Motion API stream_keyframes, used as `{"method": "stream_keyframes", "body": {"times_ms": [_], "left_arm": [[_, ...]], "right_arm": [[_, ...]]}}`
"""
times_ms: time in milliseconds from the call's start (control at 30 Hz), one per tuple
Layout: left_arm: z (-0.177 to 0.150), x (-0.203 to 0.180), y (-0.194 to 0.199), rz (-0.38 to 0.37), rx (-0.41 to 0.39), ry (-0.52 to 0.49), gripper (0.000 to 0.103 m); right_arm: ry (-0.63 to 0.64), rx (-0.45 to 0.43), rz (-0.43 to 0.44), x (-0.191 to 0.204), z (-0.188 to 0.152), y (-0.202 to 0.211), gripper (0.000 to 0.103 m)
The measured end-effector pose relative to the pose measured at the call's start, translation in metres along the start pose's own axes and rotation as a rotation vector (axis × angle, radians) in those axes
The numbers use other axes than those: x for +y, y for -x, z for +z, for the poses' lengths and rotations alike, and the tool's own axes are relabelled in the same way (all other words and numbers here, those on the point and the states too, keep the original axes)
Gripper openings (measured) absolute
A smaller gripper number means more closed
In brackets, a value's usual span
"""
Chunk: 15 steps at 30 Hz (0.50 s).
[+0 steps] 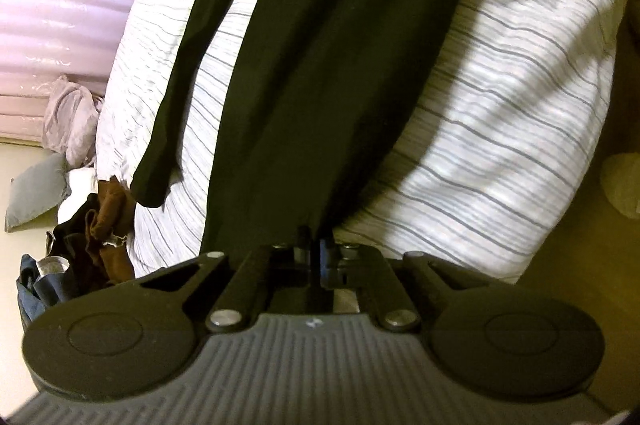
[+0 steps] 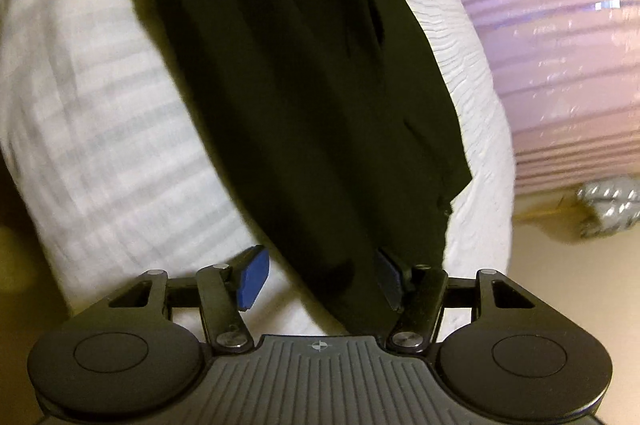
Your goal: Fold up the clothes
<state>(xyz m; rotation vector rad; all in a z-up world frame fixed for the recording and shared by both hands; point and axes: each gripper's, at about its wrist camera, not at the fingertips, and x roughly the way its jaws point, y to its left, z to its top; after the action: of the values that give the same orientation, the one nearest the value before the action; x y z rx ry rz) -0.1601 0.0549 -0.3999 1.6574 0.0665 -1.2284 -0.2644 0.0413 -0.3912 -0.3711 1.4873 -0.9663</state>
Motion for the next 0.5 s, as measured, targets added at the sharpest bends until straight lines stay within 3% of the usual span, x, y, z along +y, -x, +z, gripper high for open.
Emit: {"method": "stream_keyframes", "body": {"times_ms": [167,200,233,267,500], "left_arm": [[0.014,0.008,0.003,0.017,0.049,0.012,0.004],[0.017,0.011,0.004,0.021,0.06,0.016,0.004],[0.021,0.014,0.007,0.027,0.071,0.016,0.004],[0.024,0.018,0.01,0.032,0.082,0.015,0.003],[0.045,0.083,0.053,0.084,0.153,0.04,0.003]], "right_arm": [[0.051,-0.038,-0.041,-0.002,-0.023,-0.029,0.059],[0.05,-0.034,-0.039,-0.004,-0.026,-0.034,0.05],[0.044,-0.023,-0.03,-0.008,-0.029,-0.04,0.021],[0.041,-0.019,-0.023,-0.011,-0.032,-0.042,0.014],[0.004,-0.099,0.014,-0.073,-0.031,-0.008,0.009]]}}
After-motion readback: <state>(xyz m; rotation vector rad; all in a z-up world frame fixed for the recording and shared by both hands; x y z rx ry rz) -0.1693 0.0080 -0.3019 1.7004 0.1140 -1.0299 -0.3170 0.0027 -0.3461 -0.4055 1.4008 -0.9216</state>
